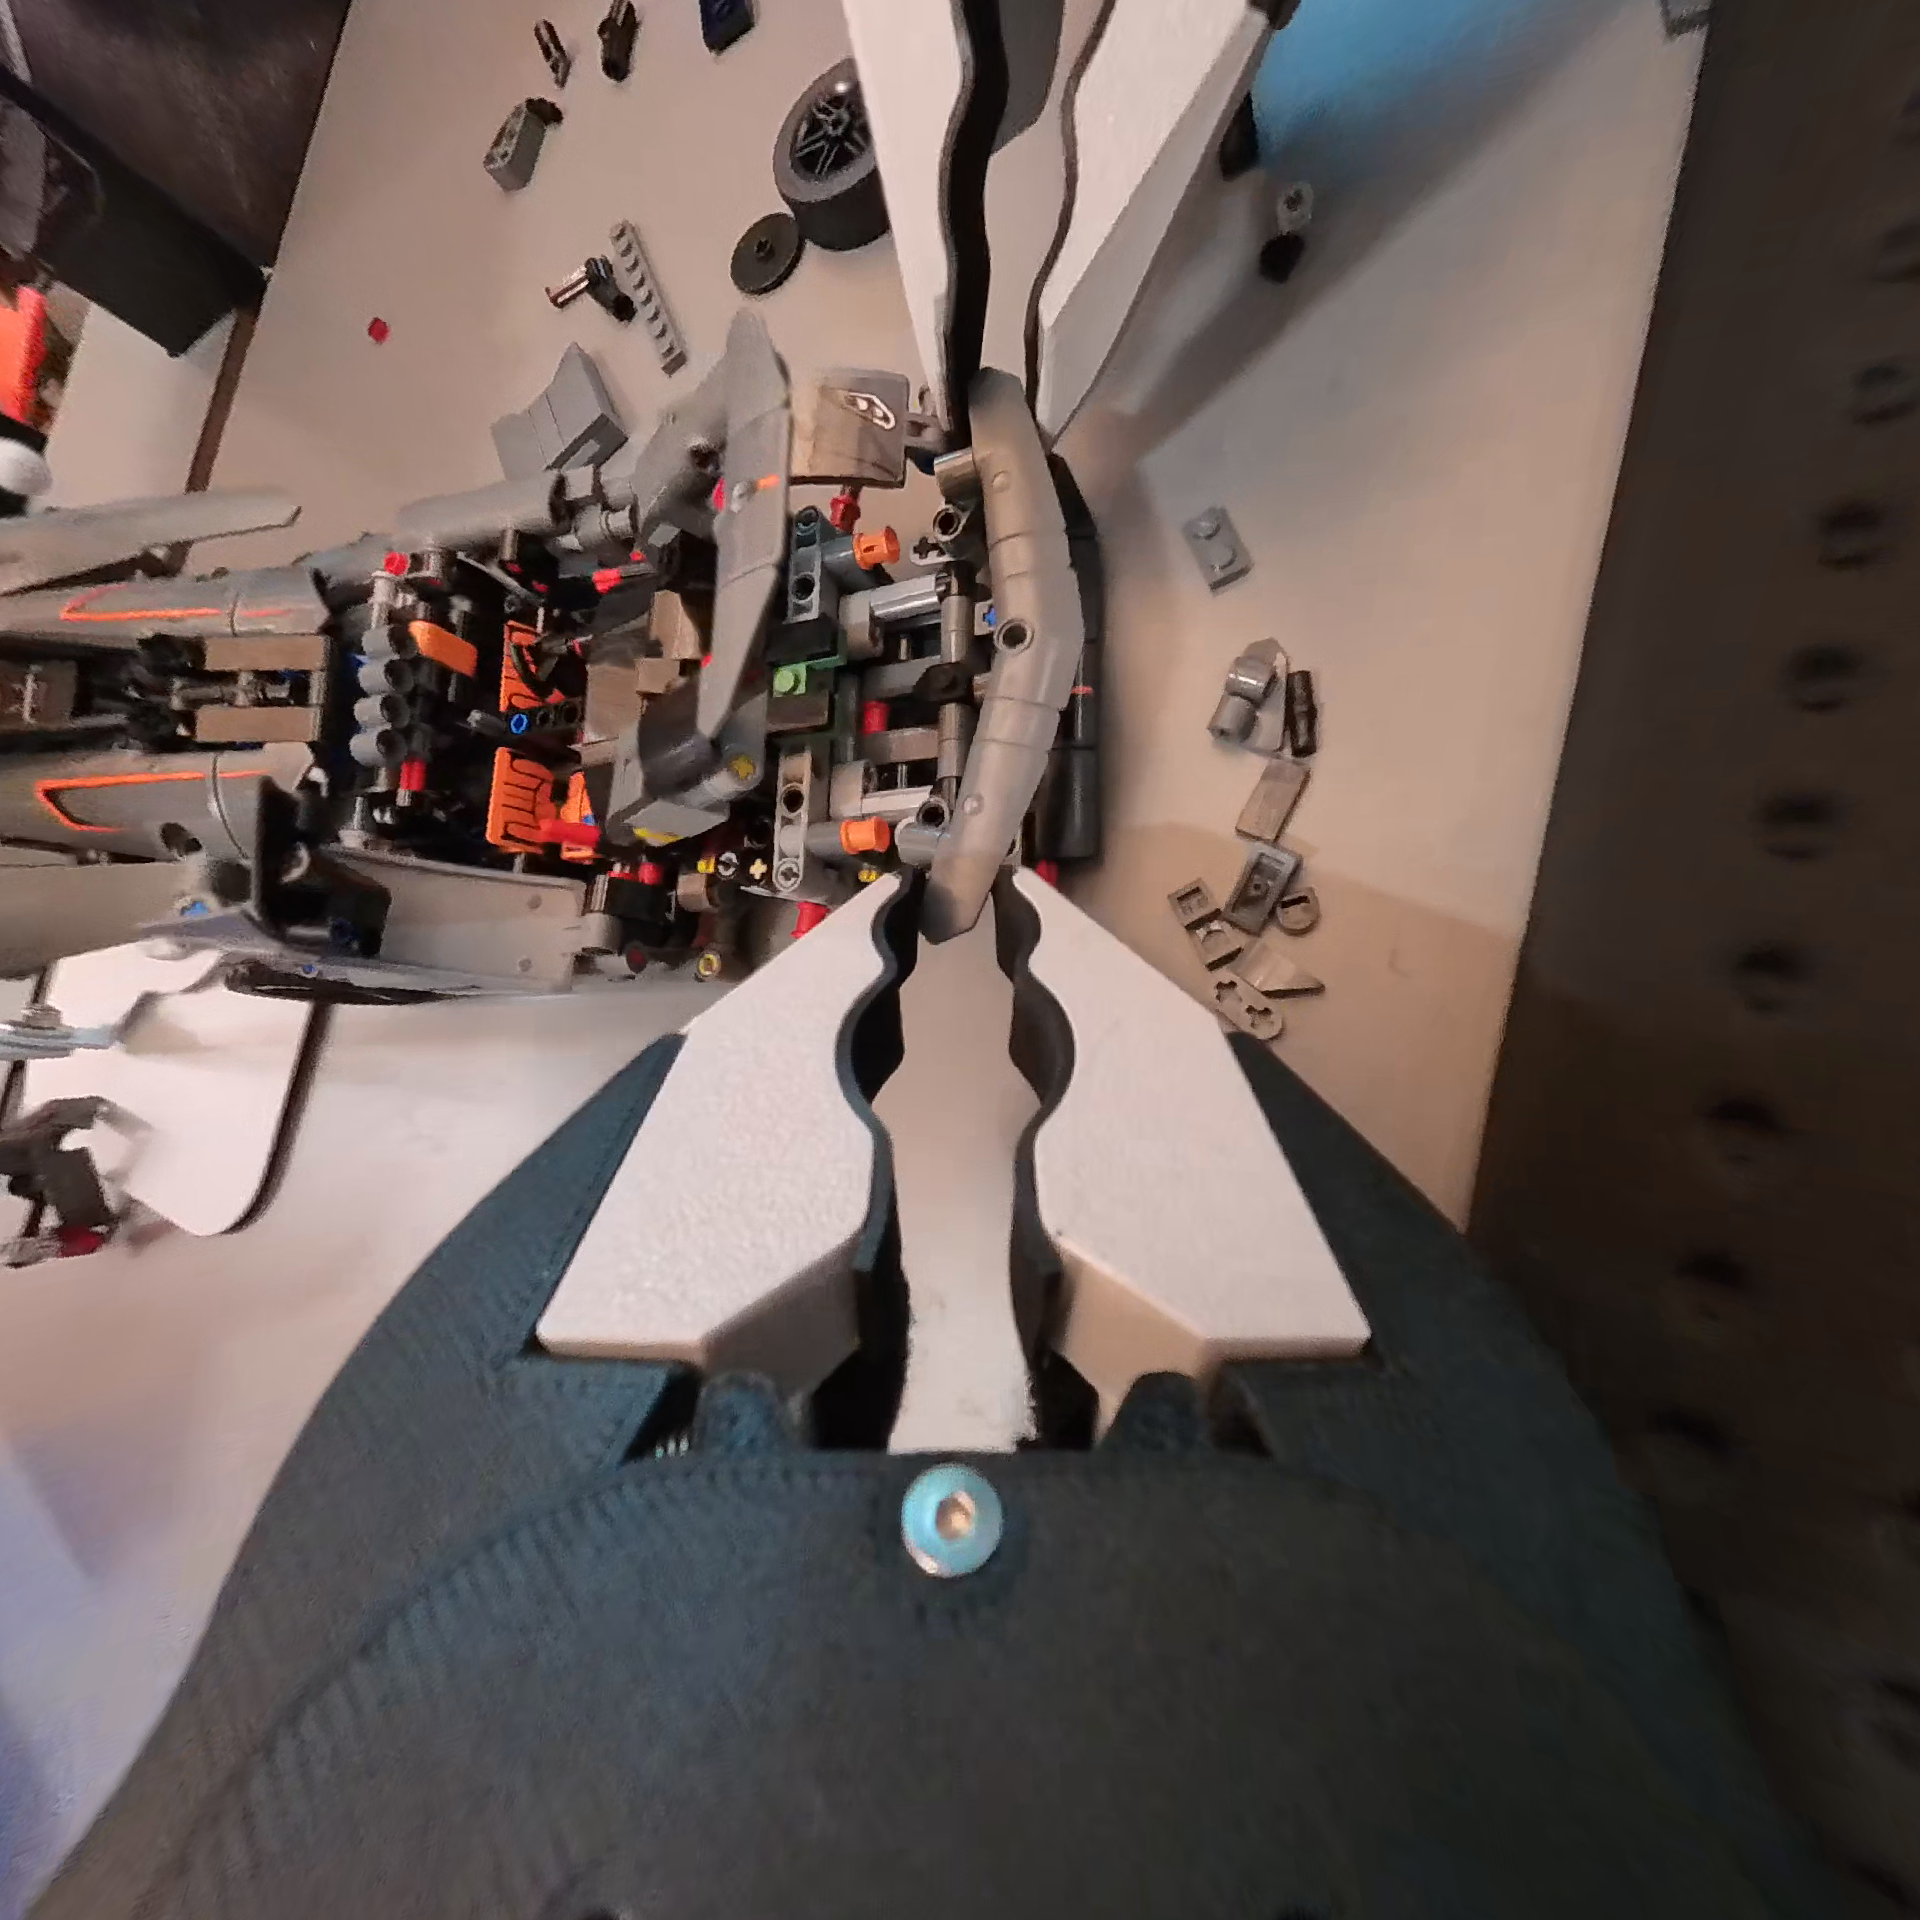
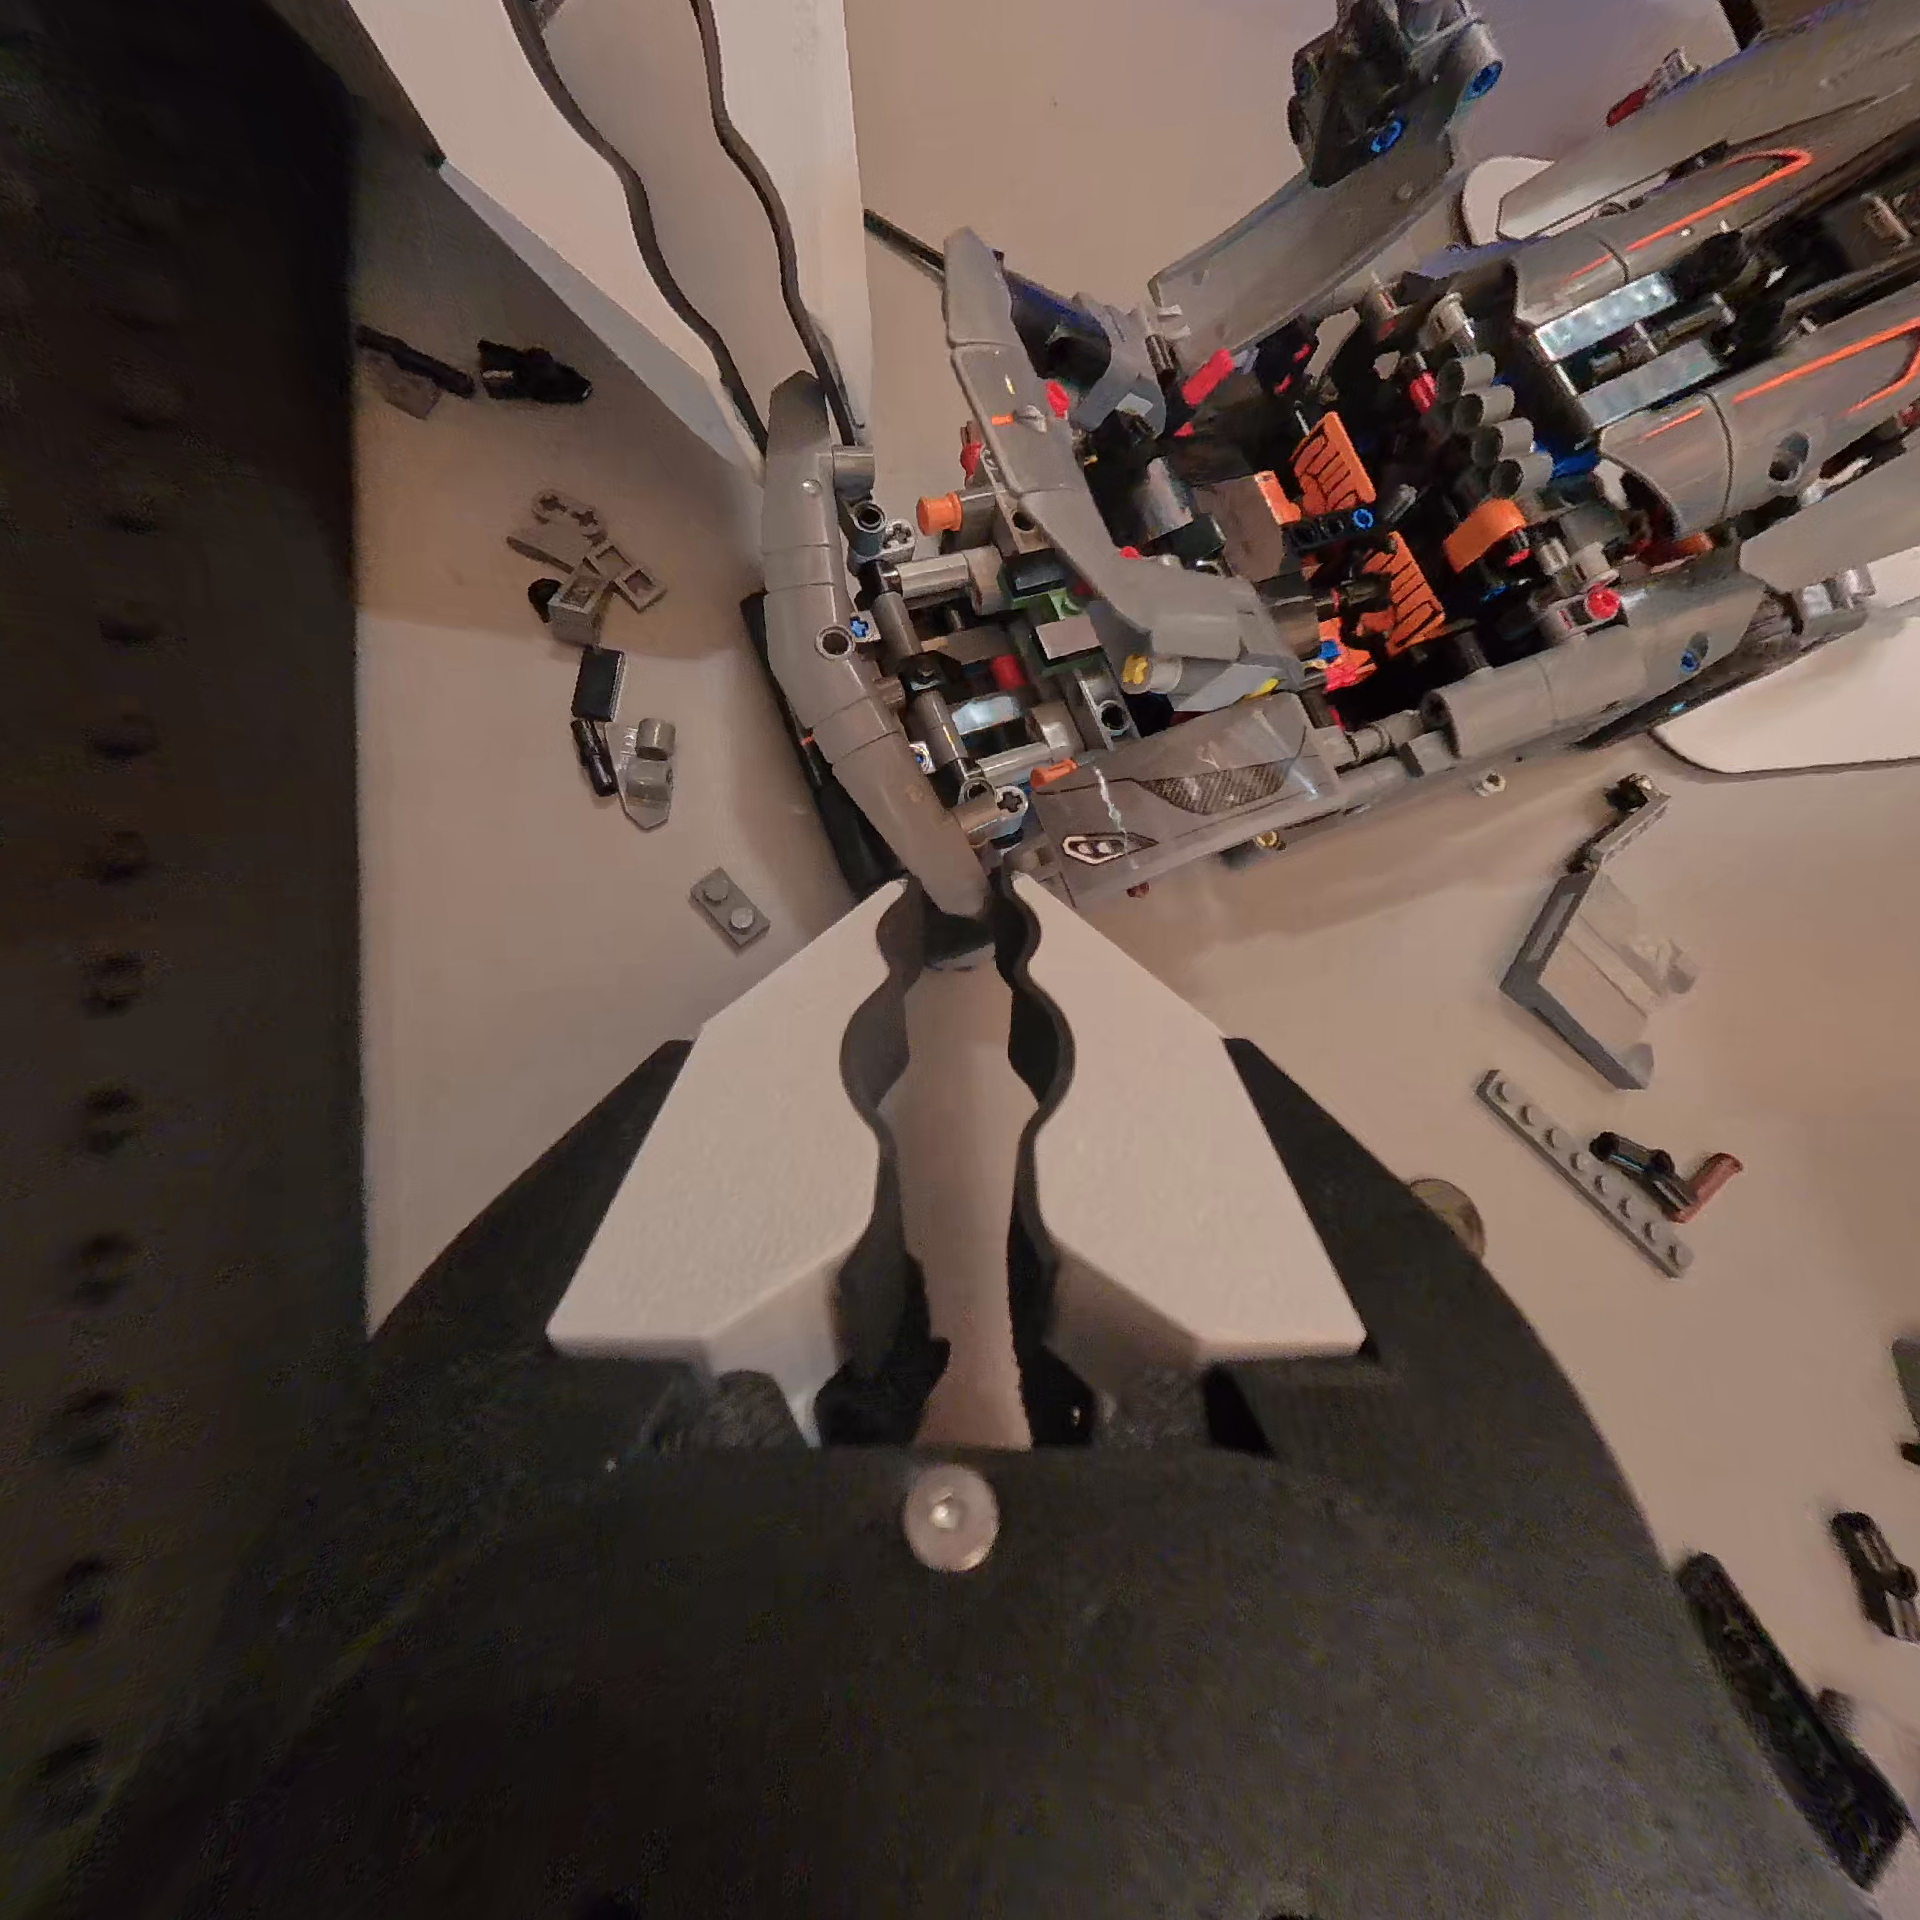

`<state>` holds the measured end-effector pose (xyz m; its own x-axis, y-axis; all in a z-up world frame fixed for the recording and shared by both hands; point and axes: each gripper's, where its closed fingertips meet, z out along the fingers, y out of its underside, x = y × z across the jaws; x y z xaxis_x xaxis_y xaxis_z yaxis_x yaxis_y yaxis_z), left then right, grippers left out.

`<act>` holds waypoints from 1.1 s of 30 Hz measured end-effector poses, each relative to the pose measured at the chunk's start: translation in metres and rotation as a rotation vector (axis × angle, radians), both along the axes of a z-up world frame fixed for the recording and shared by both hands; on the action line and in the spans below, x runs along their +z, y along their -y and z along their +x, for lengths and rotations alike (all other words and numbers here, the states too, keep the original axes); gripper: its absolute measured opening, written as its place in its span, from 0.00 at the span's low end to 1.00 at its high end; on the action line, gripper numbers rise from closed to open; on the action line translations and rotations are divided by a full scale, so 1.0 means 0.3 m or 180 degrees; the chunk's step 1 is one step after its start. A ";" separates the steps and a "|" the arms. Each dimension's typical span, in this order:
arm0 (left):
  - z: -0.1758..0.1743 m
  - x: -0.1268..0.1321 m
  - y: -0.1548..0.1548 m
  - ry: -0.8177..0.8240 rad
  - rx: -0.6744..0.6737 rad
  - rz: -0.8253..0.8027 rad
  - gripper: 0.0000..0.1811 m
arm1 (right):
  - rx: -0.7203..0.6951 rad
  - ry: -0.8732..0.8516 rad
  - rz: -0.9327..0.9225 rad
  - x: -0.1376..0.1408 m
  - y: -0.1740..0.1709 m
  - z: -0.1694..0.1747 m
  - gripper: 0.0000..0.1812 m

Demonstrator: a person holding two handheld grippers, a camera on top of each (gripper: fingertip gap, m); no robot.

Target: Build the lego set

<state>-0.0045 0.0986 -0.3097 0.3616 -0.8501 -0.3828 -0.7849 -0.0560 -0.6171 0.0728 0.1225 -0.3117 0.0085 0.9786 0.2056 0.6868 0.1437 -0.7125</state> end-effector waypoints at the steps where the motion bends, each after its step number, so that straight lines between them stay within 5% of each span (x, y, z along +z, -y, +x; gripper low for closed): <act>1: 0.000 0.000 -0.002 0.0057 0.0030 -0.0060 0.06 | -0.0019 -0.0010 -0.0059 -0.002 -0.001 -0.001 0.06; 15: -0.036 -0.013 -0.003 -0.0171 -0.0044 -0.0032 0.08 | 0.0039 -0.0058 0.0038 0.030 -0.002 0.050 0.05; 22: -0.020 -0.020 0.008 -0.0140 -0.0095 -0.0081 0.06 | -0.0135 0.0071 -0.0358 -0.026 -0.023 0.065 0.18; 33: -0.009 -0.022 0.004 -0.0146 -0.0058 -0.0055 0.05 | -0.0157 -0.0019 -0.0473 -0.028 -0.027 0.031 0.12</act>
